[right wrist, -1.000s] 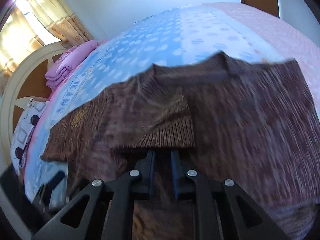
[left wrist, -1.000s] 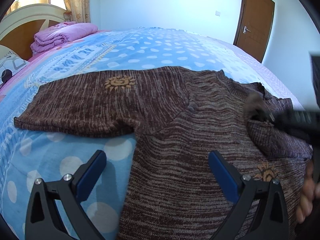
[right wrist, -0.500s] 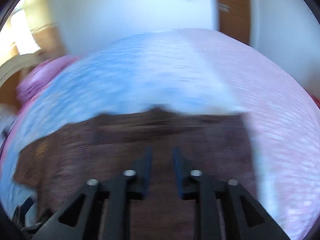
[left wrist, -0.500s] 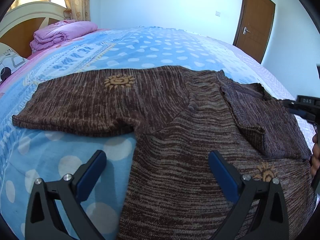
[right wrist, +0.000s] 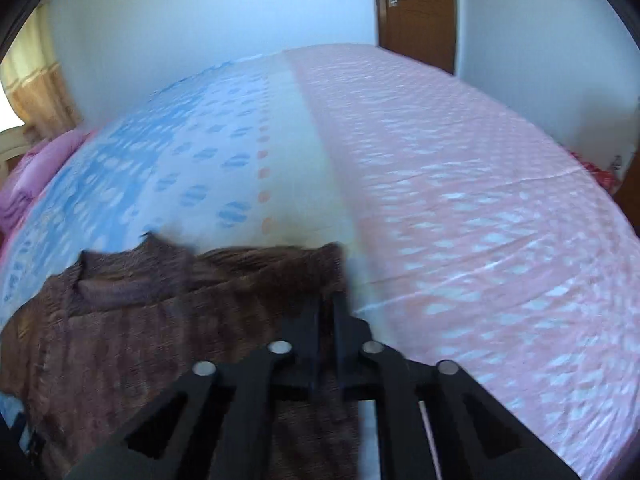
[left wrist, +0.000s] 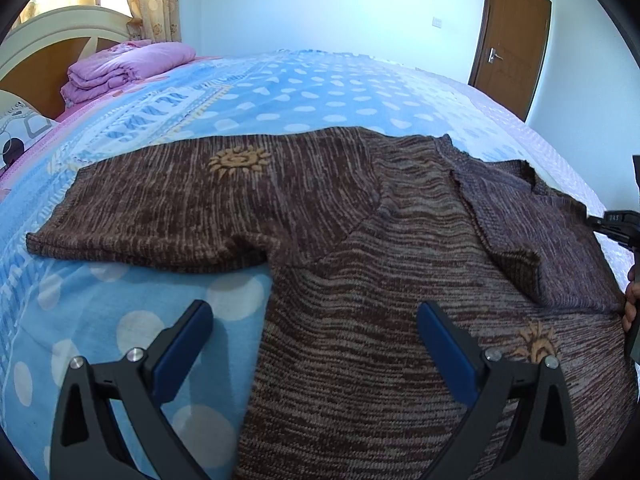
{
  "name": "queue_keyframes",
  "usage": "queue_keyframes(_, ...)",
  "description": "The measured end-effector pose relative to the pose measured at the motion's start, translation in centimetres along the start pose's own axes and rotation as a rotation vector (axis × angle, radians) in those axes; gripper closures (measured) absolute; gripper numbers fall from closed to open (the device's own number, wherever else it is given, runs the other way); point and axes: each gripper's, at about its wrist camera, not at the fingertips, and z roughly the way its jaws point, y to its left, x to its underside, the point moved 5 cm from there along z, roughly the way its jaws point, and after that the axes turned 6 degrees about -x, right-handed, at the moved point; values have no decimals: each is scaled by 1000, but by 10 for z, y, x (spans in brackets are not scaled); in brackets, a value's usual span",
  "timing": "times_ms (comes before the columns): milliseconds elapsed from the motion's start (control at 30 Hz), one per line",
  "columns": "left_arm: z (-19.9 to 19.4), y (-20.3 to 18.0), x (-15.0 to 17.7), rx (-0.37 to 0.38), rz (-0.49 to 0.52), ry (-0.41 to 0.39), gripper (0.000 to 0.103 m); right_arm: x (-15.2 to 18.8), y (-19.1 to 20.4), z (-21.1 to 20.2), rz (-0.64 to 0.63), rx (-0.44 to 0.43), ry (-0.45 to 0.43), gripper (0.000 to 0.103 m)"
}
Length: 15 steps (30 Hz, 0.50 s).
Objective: Fold small clothes
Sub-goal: 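Fold the held sleeve across the sweater body with the right gripper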
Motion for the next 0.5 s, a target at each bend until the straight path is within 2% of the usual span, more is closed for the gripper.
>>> queue_keyframes(67,0,0,0,0,0,0,0,-4,-20,0,22,87,-23,103)
queue_keyframes(100,0,0,0,0,0,0,0,-3,-32,3,59,78,-12,103)
queue_keyframes(133,0,0,0,-1,1,0,0,-1,-41,5,107,38,0,103)
queue_keyframes(233,1,0,0,-2,1,1,0,-2,-46,-11,147,-19,-53,103)
queue_keyframes(300,0,-1,0,-3,2,0,0,-6,-37,-19,151,-113,-55,97)
queue_keyframes(333,1,0,0,-3,2,1,0,-8,-28,-20,146,-173,-36,80)
queue_keyframes(367,0,-1,0,-2,2,1,0,-8,-22,-21,136,-204,-27,51)
queue_keyframes(400,0,-1,0,-2,2,1,0,-9,-15,-21,118,-221,-17,40)
queue_keyframes(433,0,0,0,-3,2,1,0,-9,-8,-20,96,-220,-11,36)
queue_keyframes(500,1,0,0,-3,3,1,0,-8,7,-17,45,-224,1,36)
